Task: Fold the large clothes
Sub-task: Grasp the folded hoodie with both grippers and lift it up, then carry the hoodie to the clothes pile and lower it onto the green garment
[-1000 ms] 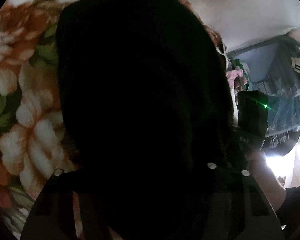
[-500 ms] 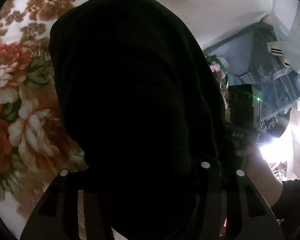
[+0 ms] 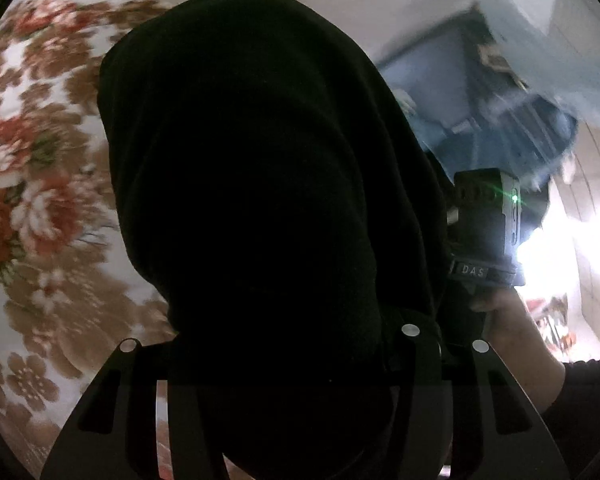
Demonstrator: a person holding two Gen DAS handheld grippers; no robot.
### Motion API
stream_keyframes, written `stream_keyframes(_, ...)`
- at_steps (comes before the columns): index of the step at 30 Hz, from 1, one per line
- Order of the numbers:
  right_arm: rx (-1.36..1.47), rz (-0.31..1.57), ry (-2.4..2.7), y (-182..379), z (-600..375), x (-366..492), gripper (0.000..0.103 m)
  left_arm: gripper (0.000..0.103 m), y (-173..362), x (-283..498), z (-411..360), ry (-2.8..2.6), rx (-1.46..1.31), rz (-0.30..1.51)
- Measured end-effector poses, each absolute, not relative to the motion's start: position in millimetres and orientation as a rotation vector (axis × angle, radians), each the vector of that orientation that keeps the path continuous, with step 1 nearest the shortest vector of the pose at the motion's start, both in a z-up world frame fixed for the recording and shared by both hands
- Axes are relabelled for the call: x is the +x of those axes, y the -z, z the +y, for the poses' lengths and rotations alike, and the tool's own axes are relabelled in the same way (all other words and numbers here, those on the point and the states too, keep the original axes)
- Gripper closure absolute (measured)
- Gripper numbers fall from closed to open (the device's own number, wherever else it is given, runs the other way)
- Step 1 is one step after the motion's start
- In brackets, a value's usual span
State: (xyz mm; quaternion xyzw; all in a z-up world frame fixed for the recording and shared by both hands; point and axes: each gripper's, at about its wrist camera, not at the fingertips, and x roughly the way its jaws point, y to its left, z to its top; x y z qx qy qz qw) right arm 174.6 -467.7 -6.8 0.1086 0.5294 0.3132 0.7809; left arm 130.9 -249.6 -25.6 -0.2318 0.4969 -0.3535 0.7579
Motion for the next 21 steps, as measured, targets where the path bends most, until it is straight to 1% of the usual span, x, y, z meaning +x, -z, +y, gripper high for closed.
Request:
stream_keyframes(2,0.254,1.124,-0.629,-12,-491,148,0.074,0.055,14,112,-259,0.809,-0.472,1.085)
stream_keyframes(4,0.301,1.1,-0.589,-32,-522,121,0.074,0.055,-7,96,-286,0.857,-0.438,1.087)
stream_keyframes(6,0.346,1.081,-0.554,-47,-560,97,0.073,0.055,-18,87,-317,0.897,-0.403,1.094)
stream_keyframes(9,0.378,1.065,-0.508,-63,-616,72,0.074,0.055,-38,78,-384,0.965,-0.355,1.111)
stream_keyframes(10,0.393,1.056,-0.487,-68,-649,63,0.074,0.055,-41,77,-406,0.989,-0.345,1.113)
stream_keyframes(16,0.444,1.021,-0.393,-84,-816,32,0.073,0.055,-56,78,-583,1.125,-0.29,1.11)
stream_keyframes(21,0.434,1.005,-0.305,-93,-964,37,0.073,0.055,-59,95,-735,1.222,-0.295,1.126)
